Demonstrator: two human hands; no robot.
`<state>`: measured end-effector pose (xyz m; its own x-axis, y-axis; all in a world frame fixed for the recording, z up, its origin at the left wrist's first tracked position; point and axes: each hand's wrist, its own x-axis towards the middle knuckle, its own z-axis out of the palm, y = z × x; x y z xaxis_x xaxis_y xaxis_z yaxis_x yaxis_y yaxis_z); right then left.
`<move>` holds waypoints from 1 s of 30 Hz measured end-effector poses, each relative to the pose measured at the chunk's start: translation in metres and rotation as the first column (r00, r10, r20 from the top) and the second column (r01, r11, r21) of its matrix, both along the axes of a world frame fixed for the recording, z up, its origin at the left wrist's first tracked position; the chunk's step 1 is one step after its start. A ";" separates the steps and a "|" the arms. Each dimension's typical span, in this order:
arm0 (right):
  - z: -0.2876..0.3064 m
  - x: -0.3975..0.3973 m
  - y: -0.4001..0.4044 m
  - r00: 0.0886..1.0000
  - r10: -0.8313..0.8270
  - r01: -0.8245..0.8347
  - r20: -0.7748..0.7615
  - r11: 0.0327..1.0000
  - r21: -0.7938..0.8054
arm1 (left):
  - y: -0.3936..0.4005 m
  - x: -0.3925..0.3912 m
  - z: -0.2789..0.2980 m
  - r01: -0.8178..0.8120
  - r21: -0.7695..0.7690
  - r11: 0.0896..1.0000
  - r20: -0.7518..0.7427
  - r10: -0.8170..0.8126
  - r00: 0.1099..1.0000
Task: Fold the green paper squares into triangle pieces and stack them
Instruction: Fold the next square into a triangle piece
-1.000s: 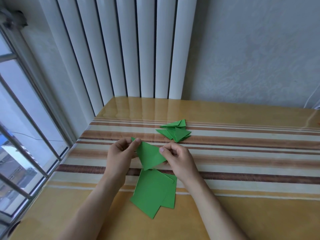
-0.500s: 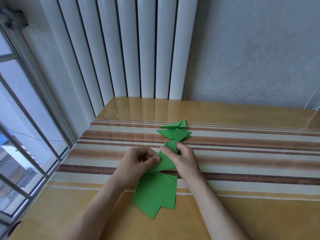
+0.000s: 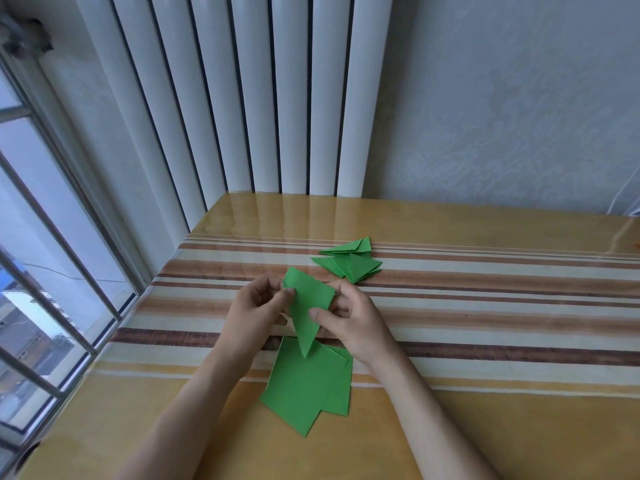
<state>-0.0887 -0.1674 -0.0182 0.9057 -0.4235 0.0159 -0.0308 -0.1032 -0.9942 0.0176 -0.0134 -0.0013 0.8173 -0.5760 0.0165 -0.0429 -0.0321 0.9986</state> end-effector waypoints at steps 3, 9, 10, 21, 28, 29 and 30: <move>-0.001 0.002 -0.003 0.998 -0.067 0.067 0.019 0.998 0.021 | 0.000 0.000 0.000 -0.059 0.003 0.998 -0.089 0.059 0.994; 0.000 0.001 -0.004 0.998 -0.061 0.059 0.024 0.994 0.087 | 0.000 0.002 0.002 -0.095 -0.042 0.995 -0.156 0.087 0.984; 0.000 0.001 -0.004 0.998 -0.055 0.052 0.030 0.994 0.094 | 0.000 0.001 0.002 -0.087 -0.037 0.995 -0.157 0.080 0.984; 0.010 -0.003 0.002 0.987 -0.030 0.013 0.160 0.994 0.106 | 0.001 0.001 0.006 -0.043 -0.136 0.990 -0.259 0.006 0.966; 0.010 -0.004 0.002 0.982 -0.104 0.091 0.155 0.992 0.089 | -0.001 -0.002 0.014 -0.038 -0.201 0.979 -0.375 -0.041 0.926; 0.009 -0.004 0.002 0.982 -0.110 0.099 0.154 0.992 0.075 | -0.001 -0.002 0.013 -0.046 -0.208 0.977 -0.401 -0.042 0.915; 0.009 -0.004 0.001 0.982 -0.113 0.106 0.153 0.993 0.058 | -0.001 -0.001 0.013 -0.043 -0.210 0.977 -0.423 -0.051 0.904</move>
<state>-0.0929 -0.1664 -0.0094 0.8418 -0.5238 0.1301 0.1166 -0.0588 -0.9914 0.0165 -0.0148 0.0113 0.7711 -0.6010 -0.2103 0.3863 0.1791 0.9048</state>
